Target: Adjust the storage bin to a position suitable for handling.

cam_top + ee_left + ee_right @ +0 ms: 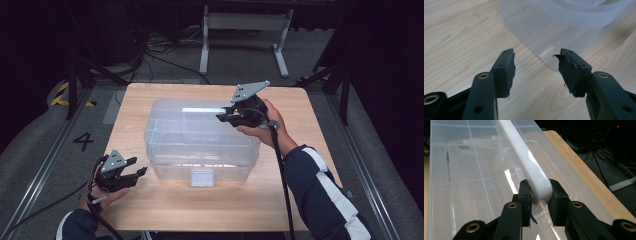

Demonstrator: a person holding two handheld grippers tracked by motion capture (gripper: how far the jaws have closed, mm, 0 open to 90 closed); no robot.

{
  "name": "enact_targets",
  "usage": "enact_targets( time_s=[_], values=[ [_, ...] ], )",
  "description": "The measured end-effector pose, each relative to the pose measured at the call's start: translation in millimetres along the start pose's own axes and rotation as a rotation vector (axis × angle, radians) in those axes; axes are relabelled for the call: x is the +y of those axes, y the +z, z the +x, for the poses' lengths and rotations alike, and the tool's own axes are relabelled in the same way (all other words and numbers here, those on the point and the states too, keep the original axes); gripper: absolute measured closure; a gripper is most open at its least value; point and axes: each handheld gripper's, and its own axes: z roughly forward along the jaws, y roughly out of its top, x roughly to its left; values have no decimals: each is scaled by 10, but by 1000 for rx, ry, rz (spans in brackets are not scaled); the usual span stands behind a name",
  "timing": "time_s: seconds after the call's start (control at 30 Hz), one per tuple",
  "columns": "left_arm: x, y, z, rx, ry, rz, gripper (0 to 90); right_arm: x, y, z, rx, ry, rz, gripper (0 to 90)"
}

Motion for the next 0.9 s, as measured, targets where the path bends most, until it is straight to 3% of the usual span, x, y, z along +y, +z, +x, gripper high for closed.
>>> enact_targets(
  time_s=[0.47,0.9],
  values=[
    [257,-202,-72,-23,13,-106,587,89,-16,-51,-26,-3,3,729],
    [425,-146,-138,-52,49,-121,708,136,-17,-70,-64,-5,1,710]
  ],
)
